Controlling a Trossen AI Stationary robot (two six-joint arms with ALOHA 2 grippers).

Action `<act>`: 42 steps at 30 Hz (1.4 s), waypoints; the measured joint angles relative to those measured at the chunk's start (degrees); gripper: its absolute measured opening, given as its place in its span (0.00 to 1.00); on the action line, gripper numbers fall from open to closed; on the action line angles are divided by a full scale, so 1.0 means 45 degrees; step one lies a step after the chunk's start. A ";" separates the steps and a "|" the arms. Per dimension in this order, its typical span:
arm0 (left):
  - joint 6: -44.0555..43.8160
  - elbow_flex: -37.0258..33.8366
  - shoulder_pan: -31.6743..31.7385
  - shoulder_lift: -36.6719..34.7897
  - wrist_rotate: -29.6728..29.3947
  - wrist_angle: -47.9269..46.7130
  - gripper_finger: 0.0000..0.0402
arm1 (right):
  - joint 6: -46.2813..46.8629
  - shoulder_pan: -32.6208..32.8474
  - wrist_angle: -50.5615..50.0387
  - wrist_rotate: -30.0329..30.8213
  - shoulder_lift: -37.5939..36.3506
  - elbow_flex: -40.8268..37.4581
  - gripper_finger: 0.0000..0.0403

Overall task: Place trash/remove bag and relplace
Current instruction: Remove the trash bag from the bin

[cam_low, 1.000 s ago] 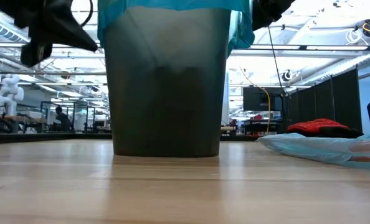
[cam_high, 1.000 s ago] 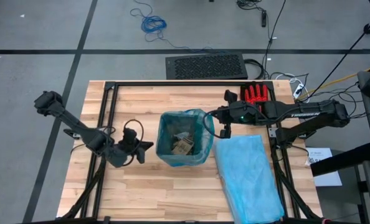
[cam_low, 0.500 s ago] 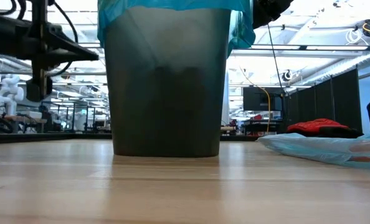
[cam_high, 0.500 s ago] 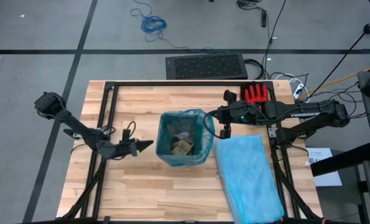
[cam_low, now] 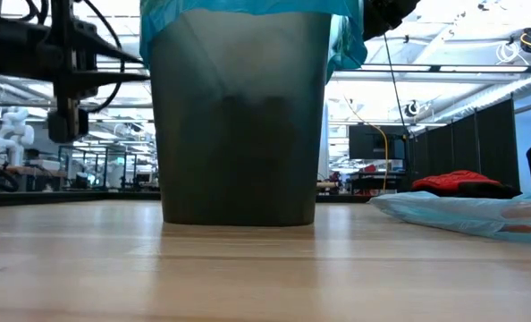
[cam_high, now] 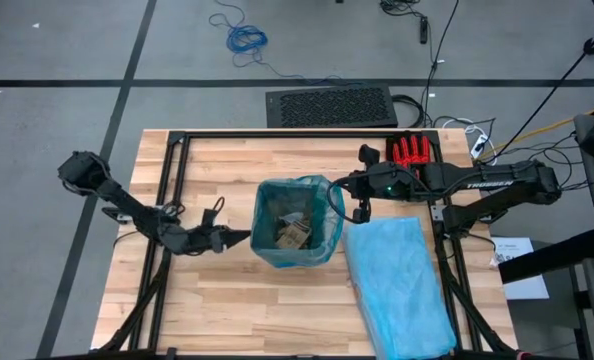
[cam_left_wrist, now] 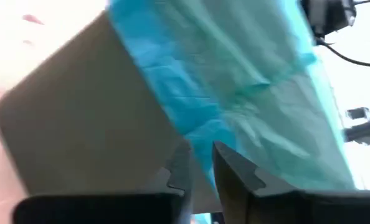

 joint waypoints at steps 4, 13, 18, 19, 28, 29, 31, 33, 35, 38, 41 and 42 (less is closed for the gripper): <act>0.0038 0.0000 0.0213 0.0005 0.0342 0.0081 0.23 | 0.0002 0.0000 -0.0005 0.0000 0.0000 0.0000 0.00; -0.0350 0.0000 0.0581 0.0690 0.0966 0.0462 0.26 | 0.0005 0.0000 -0.0011 0.0000 0.0000 0.0000 0.00; -0.0341 0.0000 0.0639 0.1214 0.1000 0.1167 0.26 | 0.0000 0.0000 -0.0015 0.0000 0.0000 0.0000 0.00; -0.0340 0.0000 0.0637 0.1297 0.1000 0.1243 0.26 | 0.0002 0.0000 -0.0012 0.0000 0.0000 0.0000 0.00; 0.0088 0.0005 0.0637 0.1651 0.0995 0.2192 0.26 | 0.0015 0.0000 -0.0107 0.0000 0.0000 0.0000 0.00; 0.0099 0.0005 0.0637 0.1656 0.0995 0.2168 0.26 | 0.0019 0.0000 -0.0107 0.0000 0.0000 0.0000 0.00; 0.0160 0.0005 0.0637 0.1656 0.0991 0.2153 0.26 | 0.0019 0.0000 -0.0136 0.0000 0.0000 0.0000 0.00; 0.0417 0.0005 0.0637 0.1656 0.0971 0.2153 0.26 | 0.0029 0.0000 -0.0136 0.0000 0.0003 0.0000 0.00; 0.0568 0.0005 0.0637 0.1656 0.0815 0.2151 0.26 | 0.0033 0.0000 -0.0136 0.0000 0.0000 -0.0001 0.00; 0.1083 0.0005 0.0637 0.1651 0.0417 0.2199 0.23 | 0.0039 0.0000 -0.0141 0.0000 0.0005 0.0000 0.00; 0.1730 0.0006 0.0623 0.1651 0.0233 0.2579 0.15 | 0.0044 0.0000 -0.0156 0.0000 0.0005 0.0000 0.00; 0.1888 0.0020 0.0623 0.1650 0.0232 0.2712 0.11 | 0.0044 0.0000 -0.0160 0.0000 0.0005 0.0000 0.00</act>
